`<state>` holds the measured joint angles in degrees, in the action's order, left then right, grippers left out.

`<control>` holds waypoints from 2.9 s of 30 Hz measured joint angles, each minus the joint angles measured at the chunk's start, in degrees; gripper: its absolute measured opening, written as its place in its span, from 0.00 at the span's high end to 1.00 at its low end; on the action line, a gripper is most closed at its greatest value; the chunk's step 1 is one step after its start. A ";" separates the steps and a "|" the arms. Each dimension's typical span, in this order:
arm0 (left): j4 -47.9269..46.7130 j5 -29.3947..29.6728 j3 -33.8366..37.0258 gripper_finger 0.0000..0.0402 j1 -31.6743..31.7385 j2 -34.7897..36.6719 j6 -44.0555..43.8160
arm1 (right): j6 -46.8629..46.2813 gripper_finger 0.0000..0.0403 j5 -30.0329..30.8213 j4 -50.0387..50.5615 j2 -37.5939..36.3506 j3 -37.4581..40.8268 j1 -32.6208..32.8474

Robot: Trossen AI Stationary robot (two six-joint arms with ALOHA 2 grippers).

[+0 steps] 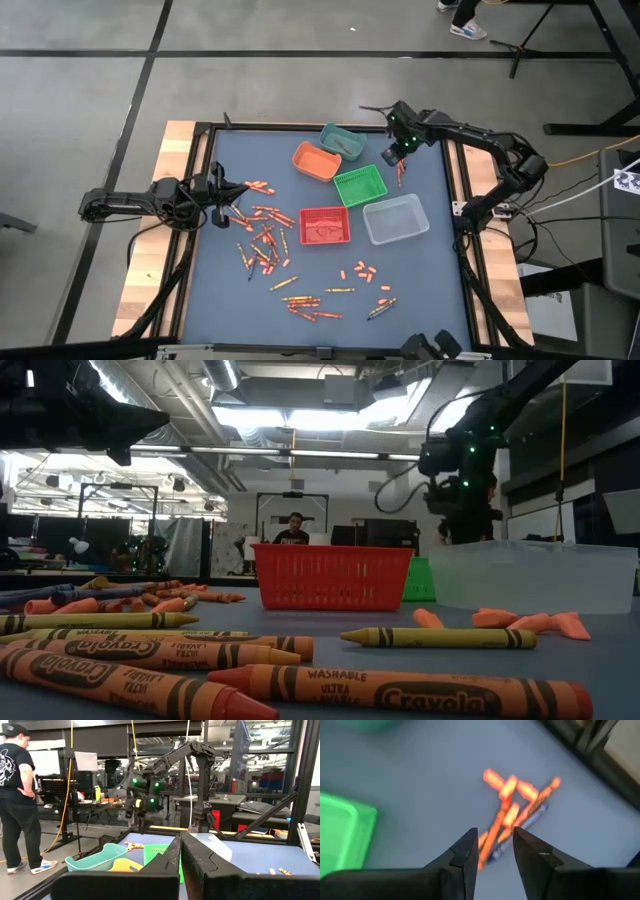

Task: Sort crayons
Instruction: Put the blue crayon into the green bin

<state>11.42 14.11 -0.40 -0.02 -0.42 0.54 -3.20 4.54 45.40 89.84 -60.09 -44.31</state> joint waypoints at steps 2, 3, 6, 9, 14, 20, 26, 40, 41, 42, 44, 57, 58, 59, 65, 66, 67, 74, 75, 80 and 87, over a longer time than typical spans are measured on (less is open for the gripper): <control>0.00 0.00 0.00 1.00 0.00 0.01 0.00 | -0.04 0.70 0.01 -0.51 0.00 1.47 0.00; 0.00 0.00 0.00 1.00 -0.01 0.01 -0.02 | -0.05 0.70 0.02 -0.61 0.00 2.19 0.00; 0.00 0.00 0.00 1.00 0.01 -0.01 -0.02 | -0.09 0.70 0.74 -1.41 0.00 4.63 0.04; 0.00 0.00 0.00 1.00 -0.01 0.01 -0.04 | -0.23 0.70 2.78 -3.24 0.00 6.76 0.04; 0.00 0.00 0.00 1.00 -0.01 0.00 -0.07 | -0.20 0.70 5.14 -6.56 0.00 8.83 0.04; 0.00 0.00 0.00 1.00 -0.01 0.01 -0.09 | -0.18 0.70 7.23 -9.52 0.00 9.33 0.04; 0.00 0.00 0.00 1.00 0.00 0.01 -0.09 | -0.16 0.70 8.80 -9.35 0.00 9.33 0.04; 0.00 0.00 0.00 1.00 0.00 0.00 -0.07 | -0.14 0.70 7.35 -15.12 0.02 14.77 0.04; 0.00 0.00 0.00 1.00 -0.01 0.01 -0.07 | -0.16 0.70 7.34 -16.05 0.02 15.29 0.04; 0.00 0.00 0.00 1.00 0.00 0.01 -0.07 | -0.14 0.70 7.38 -16.86 0.02 15.73 0.04; 0.00 0.00 0.00 1.00 0.01 0.00 -0.04 | -0.14 0.70 7.52 -18.27 0.02 16.60 0.04; 0.00 0.00 0.00 1.00 -0.01 0.01 -0.07 | -0.18 0.78 7.78 -18.76 0.02 17.53 0.04; 0.00 0.00 0.00 1.00 -0.01 0.01 -0.07 | -0.16 0.80 7.78 -18.70 0.02 17.55 0.04; 0.00 0.00 0.00 1.00 -0.01 0.01 -0.07 | -0.16 0.83 7.78 -18.59 0.02 17.57 0.04; 0.00 0.00 0.00 1.00 -0.01 0.01 -0.07 | -0.16 0.96 7.93 -18.44 -0.01 17.57 0.04; 0.00 0.00 0.00 1.00 -0.01 0.00 -0.07 | -0.16 0.97 7.96 -18.44 -0.03 17.57 0.04; 0.00 0.00 0.00 1.00 -0.01 0.00 -0.07 | -0.15 0.98 7.96 -18.43 -0.04 17.57 0.04; 0.00 0.00 0.00 1.00 -0.01 0.01 -0.09 | -0.04 0.98 7.93 -17.60 0.03 16.80 0.04; 0.00 0.00 0.00 1.00 -0.01 0.01 -0.09 | 0.07 0.98 7.93 -17.37 0.10 16.42 0.03; 0.00 0.00 0.00 1.00 -0.01 0.00 -0.09 | 0.67 1.00 9.66 -14.18 0.13 12.52 0.02; 0.00 0.00 0.00 1.00 0.00 0.01 -0.09 | 0.87 1.00 9.06 -10.90 0.11 5.59 0.02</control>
<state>11.42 14.11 -0.40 -0.01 -0.40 0.45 -2.33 13.60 34.50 89.95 -54.50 -44.29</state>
